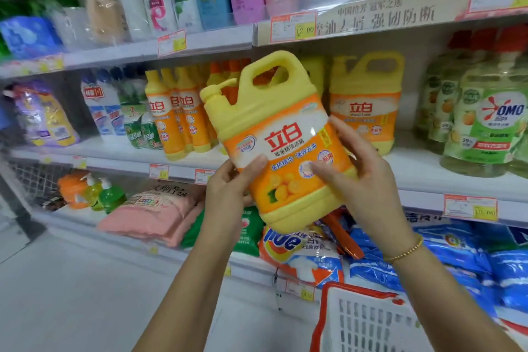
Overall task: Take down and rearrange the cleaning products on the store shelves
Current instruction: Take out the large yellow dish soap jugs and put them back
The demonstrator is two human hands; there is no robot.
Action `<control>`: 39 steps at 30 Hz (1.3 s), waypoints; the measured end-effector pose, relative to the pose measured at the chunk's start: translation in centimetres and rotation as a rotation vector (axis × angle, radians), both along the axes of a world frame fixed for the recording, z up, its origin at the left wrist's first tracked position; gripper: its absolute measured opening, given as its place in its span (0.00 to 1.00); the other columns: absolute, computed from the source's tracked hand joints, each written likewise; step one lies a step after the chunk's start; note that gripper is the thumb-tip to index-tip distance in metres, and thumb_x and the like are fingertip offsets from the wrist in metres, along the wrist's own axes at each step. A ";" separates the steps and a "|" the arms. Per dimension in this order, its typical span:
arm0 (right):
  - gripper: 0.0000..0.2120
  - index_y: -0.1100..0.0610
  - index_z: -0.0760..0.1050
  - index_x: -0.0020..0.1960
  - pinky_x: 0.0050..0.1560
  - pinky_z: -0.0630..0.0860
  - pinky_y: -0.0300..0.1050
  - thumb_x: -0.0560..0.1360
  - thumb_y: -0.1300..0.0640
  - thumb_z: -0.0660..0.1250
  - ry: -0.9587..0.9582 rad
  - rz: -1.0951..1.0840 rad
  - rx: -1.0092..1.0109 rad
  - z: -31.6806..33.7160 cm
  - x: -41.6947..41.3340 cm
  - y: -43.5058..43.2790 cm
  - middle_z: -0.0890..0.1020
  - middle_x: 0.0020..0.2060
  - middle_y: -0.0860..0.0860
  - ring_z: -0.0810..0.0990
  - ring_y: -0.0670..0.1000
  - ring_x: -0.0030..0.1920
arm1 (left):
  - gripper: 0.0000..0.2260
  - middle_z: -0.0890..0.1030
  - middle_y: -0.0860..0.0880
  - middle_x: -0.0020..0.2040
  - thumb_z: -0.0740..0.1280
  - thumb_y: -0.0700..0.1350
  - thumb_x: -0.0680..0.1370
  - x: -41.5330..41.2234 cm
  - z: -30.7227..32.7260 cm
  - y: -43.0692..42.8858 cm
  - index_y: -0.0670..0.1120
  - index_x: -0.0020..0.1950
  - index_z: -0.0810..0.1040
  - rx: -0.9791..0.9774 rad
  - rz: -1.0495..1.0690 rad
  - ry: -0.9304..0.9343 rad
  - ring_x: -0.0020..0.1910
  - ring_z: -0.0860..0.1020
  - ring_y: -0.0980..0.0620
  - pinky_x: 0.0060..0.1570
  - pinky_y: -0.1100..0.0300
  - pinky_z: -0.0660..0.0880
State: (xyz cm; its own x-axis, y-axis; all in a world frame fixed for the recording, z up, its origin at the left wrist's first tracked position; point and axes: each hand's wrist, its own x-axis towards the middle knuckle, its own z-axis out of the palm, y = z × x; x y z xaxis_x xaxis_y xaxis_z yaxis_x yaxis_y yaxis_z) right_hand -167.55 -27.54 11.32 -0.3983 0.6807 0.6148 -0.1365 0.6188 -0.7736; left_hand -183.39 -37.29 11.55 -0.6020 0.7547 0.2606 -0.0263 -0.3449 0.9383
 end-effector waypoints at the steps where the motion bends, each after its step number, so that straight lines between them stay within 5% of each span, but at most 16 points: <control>1: 0.34 0.40 0.65 0.69 0.63 0.70 0.36 0.66 0.43 0.71 -0.078 -0.081 0.170 -0.3 -0.7 -1.0 0.65 0.70 0.40 0.65 0.41 0.69 | 0.22 0.85 0.49 0.49 0.77 0.51 0.63 0.0 0.2 -0.2 0.47 0.55 0.79 0.012 0.034 -0.040 0.48 0.84 0.49 0.44 0.51 0.80; 3: 0.40 0.42 0.60 0.72 0.72 0.57 0.46 0.64 0.40 0.72 -0.243 -0.164 0.519 -2.0 -2.0 -2.2 0.56 0.75 0.44 0.52 0.48 0.76 | 0.22 0.86 0.49 0.48 0.74 0.52 0.62 0.1 0.7 -0.6 0.47 0.53 0.79 0.020 0.096 -0.121 0.46 0.84 0.49 0.42 0.54 0.79; 6: 0.50 0.44 0.53 0.75 0.72 0.46 0.62 0.60 0.43 0.78 -0.376 -0.299 0.849 -5.0 -3.8 -1.9 0.51 0.76 0.51 0.45 0.57 0.76 | 0.18 0.86 0.47 0.48 0.74 0.51 0.66 0.1 1.4 -1.2 0.47 0.53 0.79 0.037 0.126 -0.239 0.46 0.85 0.49 0.39 0.55 0.80; 9: 0.46 0.44 0.54 0.73 0.73 0.47 0.64 0.65 0.59 0.78 -0.202 -0.390 0.921 -4.8 -4.4 -1.1 0.56 0.74 0.54 0.50 0.61 0.75 | 0.17 0.85 0.47 0.49 0.74 0.49 0.67 0.6 2.2 -1.6 0.47 0.54 0.78 0.063 0.095 -0.290 0.44 0.85 0.49 0.33 0.55 0.80; 12: 0.39 0.46 0.59 0.70 0.70 0.56 0.69 0.67 0.59 0.77 -0.005 -0.399 0.932 -3.3 -3.8 -0.8 0.62 0.70 0.55 0.55 0.66 0.73 | 0.29 0.84 0.49 0.54 0.78 0.53 0.64 1.2 3.0 -2.2 0.50 0.62 0.75 0.070 0.039 -0.179 0.49 0.84 0.48 0.41 0.49 0.81; 15: 0.38 0.48 0.63 0.68 0.71 0.64 0.53 0.64 0.58 0.79 0.157 -0.292 0.687 -1.5 -3.1 -2.1 0.67 0.69 0.53 0.63 0.60 0.72 | 0.33 0.82 0.52 0.59 0.74 0.59 0.65 0.8 3.7 -2.7 0.53 0.68 0.71 0.152 -0.043 0.013 0.57 0.81 0.49 0.55 0.48 0.78; 18: 0.41 0.48 0.65 0.67 0.58 0.73 0.36 0.59 0.62 0.79 0.331 -0.048 0.223 0.4 -2.7 -3.8 0.74 0.62 0.43 0.74 0.43 0.62 | 0.43 0.76 0.51 0.67 0.74 0.64 0.64 0.0 3.8 -2.5 0.54 0.75 0.63 0.170 -0.111 0.096 0.65 0.76 0.49 0.65 0.47 0.71; 20: 0.40 0.52 0.64 0.67 0.54 0.77 0.40 0.60 0.62 0.78 0.400 0.195 -0.053 1.0 -2.7 -3.7 0.76 0.60 0.48 0.77 0.46 0.59 | 0.39 0.76 0.49 0.68 0.72 0.60 0.67 -0.7 3.4 -2.6 0.53 0.75 0.63 0.185 -0.165 0.088 0.67 0.74 0.47 0.65 0.46 0.70; 23: 0.47 0.56 0.63 0.71 0.56 0.76 0.60 0.57 0.51 0.81 0.498 0.588 -0.462 0.4 -2.7 -2.5 0.76 0.63 0.58 0.76 0.59 0.62 | 0.35 0.77 0.45 0.66 0.78 0.55 0.64 -2.1 2.6 -3.1 0.49 0.69 0.72 0.202 -0.226 0.016 0.65 0.75 0.43 0.62 0.40 0.71; 27: 0.45 0.54 0.66 0.70 0.59 0.73 0.66 0.58 0.40 0.78 0.397 0.634 -0.627 -0.4 -2.5 -2.3 0.77 0.63 0.57 0.76 0.59 0.63 | 0.43 0.75 0.42 0.67 0.81 0.52 0.60 -2.3 2.2 -3.4 0.49 0.72 0.67 0.166 -0.282 -0.060 0.65 0.74 0.38 0.63 0.30 0.66; 32: 0.33 0.41 0.59 0.72 0.50 0.79 0.43 0.71 0.43 0.69 0.174 0.186 -0.194 0.5 -2.4 -2.8 0.66 0.70 0.44 0.73 0.43 0.65 | 0.25 0.82 0.47 0.60 0.73 0.44 0.67 -0.9 2.4 -2.9 0.53 0.64 0.73 0.203 -0.038 -0.162 0.58 0.81 0.46 0.57 0.40 0.76; 36: 0.50 0.32 0.49 0.72 0.65 0.68 0.41 0.57 0.35 0.74 -0.162 -0.082 0.180 0.0 -3.8 -5.1 0.40 0.76 0.43 0.50 0.33 0.71 | 0.27 0.83 0.48 0.58 0.75 0.44 0.68 0.5 2.5 -2.7 0.52 0.65 0.73 0.242 0.085 -0.209 0.56 0.82 0.46 0.54 0.43 0.78; 39: 0.54 0.39 0.47 0.74 0.59 0.69 0.37 0.59 0.43 0.78 -0.186 -0.234 0.304 -0.6 -4.9 -5.9 0.42 0.77 0.49 0.55 0.40 0.71 | 0.28 0.83 0.49 0.57 0.77 0.42 0.68 1.6 3.0 -2.7 0.51 0.66 0.73 0.263 0.165 -0.142 0.55 0.82 0.47 0.55 0.43 0.78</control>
